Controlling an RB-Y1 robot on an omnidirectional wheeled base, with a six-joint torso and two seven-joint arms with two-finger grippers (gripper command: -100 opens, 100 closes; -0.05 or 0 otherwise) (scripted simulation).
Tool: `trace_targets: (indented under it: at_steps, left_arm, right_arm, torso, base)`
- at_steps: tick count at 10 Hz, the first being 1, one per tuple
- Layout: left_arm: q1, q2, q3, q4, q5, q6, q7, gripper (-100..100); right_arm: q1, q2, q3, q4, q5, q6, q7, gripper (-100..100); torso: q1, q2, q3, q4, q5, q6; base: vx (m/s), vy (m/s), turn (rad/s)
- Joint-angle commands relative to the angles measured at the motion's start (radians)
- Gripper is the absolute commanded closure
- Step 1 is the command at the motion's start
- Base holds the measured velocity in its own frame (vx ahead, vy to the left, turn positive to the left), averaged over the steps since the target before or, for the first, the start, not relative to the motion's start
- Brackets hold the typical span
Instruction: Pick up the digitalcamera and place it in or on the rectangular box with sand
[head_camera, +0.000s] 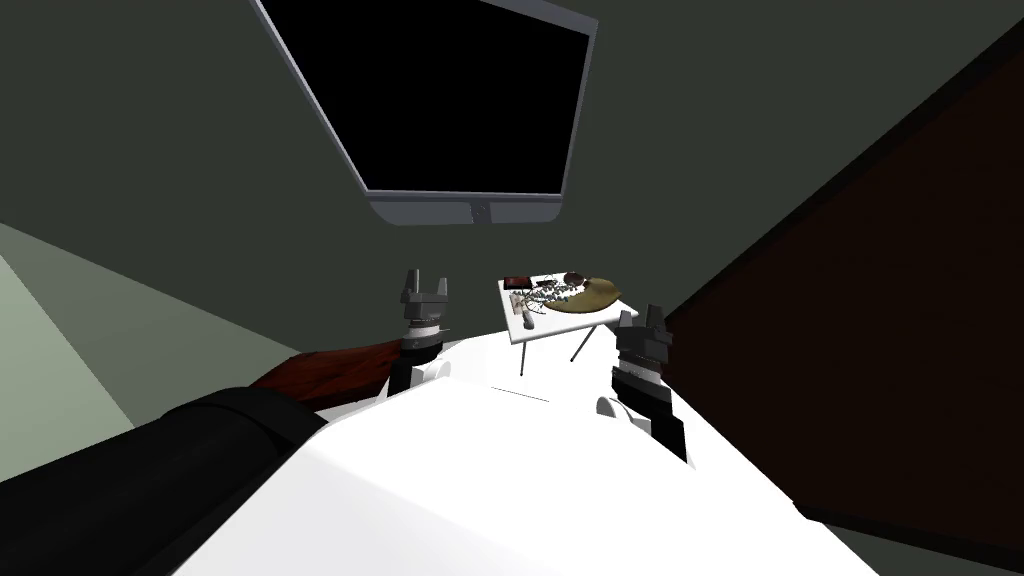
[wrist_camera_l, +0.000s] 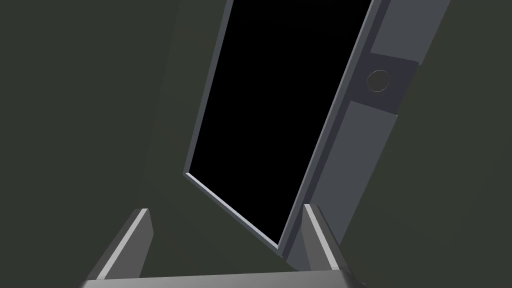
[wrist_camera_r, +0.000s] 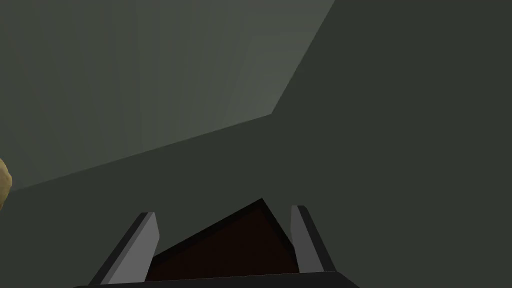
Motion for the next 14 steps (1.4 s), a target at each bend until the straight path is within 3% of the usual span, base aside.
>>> trace_targets:
  at_steps: [1, 4, 7, 14]
  left_arm:
    - [0.0, 0.0, 0.0, 0.0, 0.0, 0.0, 0.0, 0]
    - [0.0, 0.0, 0.0, 0.0, 0.0, 0.0, 0.0, 0]
    - [0.0, 0.0, 0.0, 0.0, 0.0, 0.0, 0.0, 0]
    - [0.0, 0.0, 0.0, 0.0, 0.0, 0.0, 0.0, 0]
  right_arm:
    - [0.001, -0.038, 0.0, 0.007, -0.002, 0.001, -0.013, -100]
    - [0.007, -0.114, 0.002, 0.034, -0.011, 0.005, -0.064, -100]
    - [0.015, -0.164, 0.006, 0.077, -0.027, 0.011, -0.148, -100]
    - [0.025, -0.196, 0.021, 0.154, -0.057, 0.02, -0.302, -100]
  torso:
    - [0.0, 0.0, 0.0, 0.0, 0.0, 0.0]
    - [0.0, 0.003, 0.002, 0.001, 0.0, 0.0]
    - [-0.001, 0.007, 0.004, 0.001, 0.0, 0.0]
    - [0.0, 0.006, 0.003, 0.001, 0.0, 0.0]
  base:
    - [-0.018, 0.002, -0.023]
    - [-0.057, 0.007, -0.045]
    - [-0.101, 0.0, -0.065]
    - [-0.08, 0.009, -0.048]
